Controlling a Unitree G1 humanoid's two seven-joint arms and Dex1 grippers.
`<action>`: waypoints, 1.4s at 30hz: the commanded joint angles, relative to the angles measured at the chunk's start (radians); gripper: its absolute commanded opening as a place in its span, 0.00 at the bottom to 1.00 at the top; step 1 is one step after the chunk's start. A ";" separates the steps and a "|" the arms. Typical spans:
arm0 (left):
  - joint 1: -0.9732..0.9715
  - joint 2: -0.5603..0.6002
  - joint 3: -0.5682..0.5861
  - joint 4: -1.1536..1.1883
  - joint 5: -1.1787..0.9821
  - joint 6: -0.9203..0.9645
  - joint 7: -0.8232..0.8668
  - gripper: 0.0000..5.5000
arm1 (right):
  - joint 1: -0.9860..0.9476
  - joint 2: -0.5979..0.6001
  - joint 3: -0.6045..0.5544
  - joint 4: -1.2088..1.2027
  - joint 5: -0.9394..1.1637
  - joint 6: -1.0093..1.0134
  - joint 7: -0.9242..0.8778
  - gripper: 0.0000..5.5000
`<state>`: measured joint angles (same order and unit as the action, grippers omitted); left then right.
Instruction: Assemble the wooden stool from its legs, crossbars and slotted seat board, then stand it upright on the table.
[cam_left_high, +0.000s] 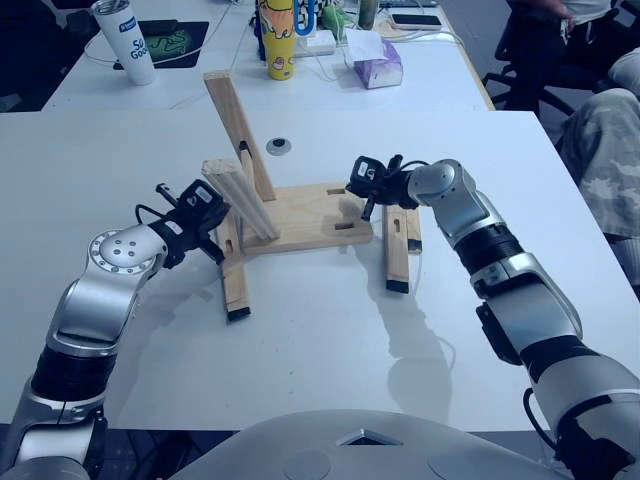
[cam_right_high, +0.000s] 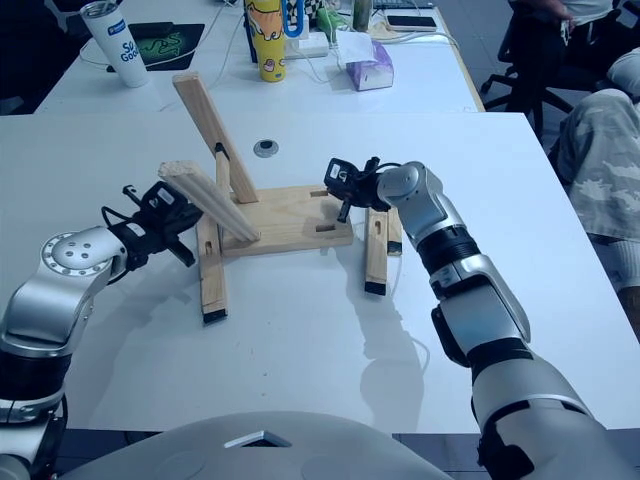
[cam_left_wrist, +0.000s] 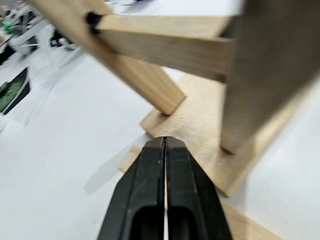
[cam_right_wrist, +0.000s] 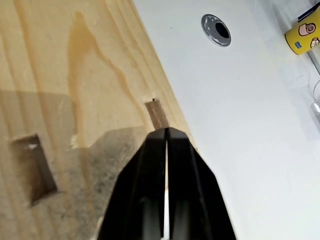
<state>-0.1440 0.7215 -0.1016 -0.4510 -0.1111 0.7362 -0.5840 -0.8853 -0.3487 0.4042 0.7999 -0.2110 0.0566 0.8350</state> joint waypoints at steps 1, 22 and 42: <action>0.022 0.042 -0.024 -0.019 0.024 0.007 -0.023 0.00 | -0.093 0.045 0.022 0.141 -0.046 -0.093 -0.001 0.00; 0.057 -0.014 -0.124 -0.094 -0.015 -0.059 -0.083 0.00 | -0.246 0.121 -0.001 0.480 -0.139 0.038 0.082 0.00; -0.077 -0.198 -0.124 0.211 0.091 -0.235 0.079 0.00 | -0.169 0.078 0.001 0.293 -0.116 0.068 0.322 0.00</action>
<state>-0.1995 0.5357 -0.2432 -0.2655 -0.0360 0.5242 -0.5200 -1.1004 -0.2542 0.3941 1.1664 -0.3283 0.1093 1.1166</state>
